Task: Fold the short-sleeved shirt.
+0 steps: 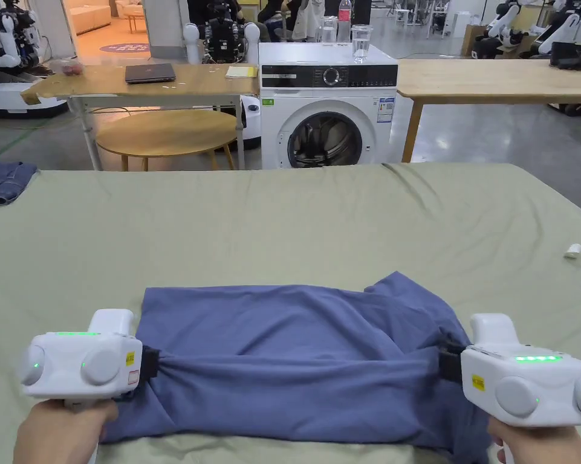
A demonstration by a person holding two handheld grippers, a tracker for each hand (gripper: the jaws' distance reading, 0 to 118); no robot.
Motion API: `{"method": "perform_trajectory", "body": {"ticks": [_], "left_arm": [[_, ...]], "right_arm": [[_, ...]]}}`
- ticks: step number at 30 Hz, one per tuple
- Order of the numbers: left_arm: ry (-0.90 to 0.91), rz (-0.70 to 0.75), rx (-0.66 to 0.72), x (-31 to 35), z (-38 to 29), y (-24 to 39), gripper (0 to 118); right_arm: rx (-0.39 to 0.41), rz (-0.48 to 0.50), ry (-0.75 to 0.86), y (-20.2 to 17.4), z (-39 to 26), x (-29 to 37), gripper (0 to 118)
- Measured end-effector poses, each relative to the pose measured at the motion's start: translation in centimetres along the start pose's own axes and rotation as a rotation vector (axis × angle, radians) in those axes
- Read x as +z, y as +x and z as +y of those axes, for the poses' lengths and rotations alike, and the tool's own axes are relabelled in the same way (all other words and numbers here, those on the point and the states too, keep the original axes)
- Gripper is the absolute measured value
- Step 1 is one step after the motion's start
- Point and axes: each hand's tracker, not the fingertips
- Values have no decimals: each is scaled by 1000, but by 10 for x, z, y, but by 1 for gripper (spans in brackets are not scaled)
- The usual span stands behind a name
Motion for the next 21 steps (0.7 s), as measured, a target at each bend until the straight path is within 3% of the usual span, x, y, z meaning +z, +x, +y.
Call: {"method": "perform_trajectory", "body": {"ticks": [1,4,10,11,12,13,14,16,21], "left_arm": [[65,-10,23,15,-7,-2,91],[330,13,42,67,-40,6,92],[523,34,35,126,-114,30,92],[501,33,28,126,-124,31,84],[497,24,16,126,-131,30,47],[478,38,-5,127,-137,31,5],[448,84,-22,125,-141,29,0],[402,10,18,124,-147,20,0],[263,47,79,98,-149,-3,0]], "right_arm": [[-3,8,5,-3,-2,10,102],[34,36,136,-28,-17,60,102],[15,43,363,-80,-59,127,102],[5,62,371,-84,-64,135,97],[-12,71,380,-86,-68,140,67],[-20,66,380,-88,-69,143,19],[-15,52,376,-92,-70,144,0],[-6,83,380,-95,-74,151,0],[-28,81,377,-92,-74,156,0]]}}
